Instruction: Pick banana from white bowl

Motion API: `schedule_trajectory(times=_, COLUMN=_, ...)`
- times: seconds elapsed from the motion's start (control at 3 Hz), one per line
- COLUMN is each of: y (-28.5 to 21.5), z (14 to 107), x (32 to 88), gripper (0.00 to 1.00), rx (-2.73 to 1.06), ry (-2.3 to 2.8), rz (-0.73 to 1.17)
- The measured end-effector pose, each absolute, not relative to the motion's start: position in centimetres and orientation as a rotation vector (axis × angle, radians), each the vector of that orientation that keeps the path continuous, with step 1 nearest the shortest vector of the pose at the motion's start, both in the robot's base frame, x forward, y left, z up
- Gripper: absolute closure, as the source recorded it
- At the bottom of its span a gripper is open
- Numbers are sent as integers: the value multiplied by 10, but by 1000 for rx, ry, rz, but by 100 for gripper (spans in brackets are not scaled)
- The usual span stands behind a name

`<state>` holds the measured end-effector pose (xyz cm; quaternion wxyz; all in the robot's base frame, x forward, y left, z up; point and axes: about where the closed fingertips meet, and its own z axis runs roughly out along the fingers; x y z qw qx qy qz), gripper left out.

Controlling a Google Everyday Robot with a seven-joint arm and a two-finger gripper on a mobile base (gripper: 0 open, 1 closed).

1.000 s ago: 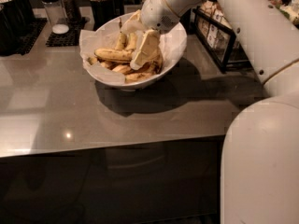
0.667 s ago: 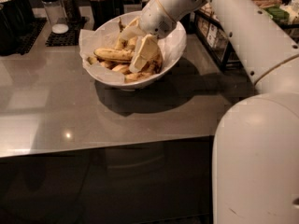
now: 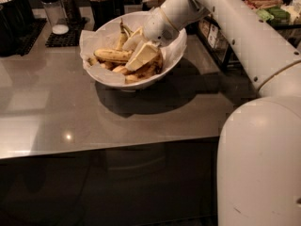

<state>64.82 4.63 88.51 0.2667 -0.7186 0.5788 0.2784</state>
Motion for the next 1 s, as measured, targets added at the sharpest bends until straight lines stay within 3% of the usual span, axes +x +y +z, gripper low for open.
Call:
schedule_trajectory(times=0.67, y=48, z=882, x=659, gripper=99, rx=-1934, ry=1565, rz=753)
schedule_trajectory(times=1.0, y=48, z=884, x=658, gripper=100, rx=-1934, ry=1565, rz=753)
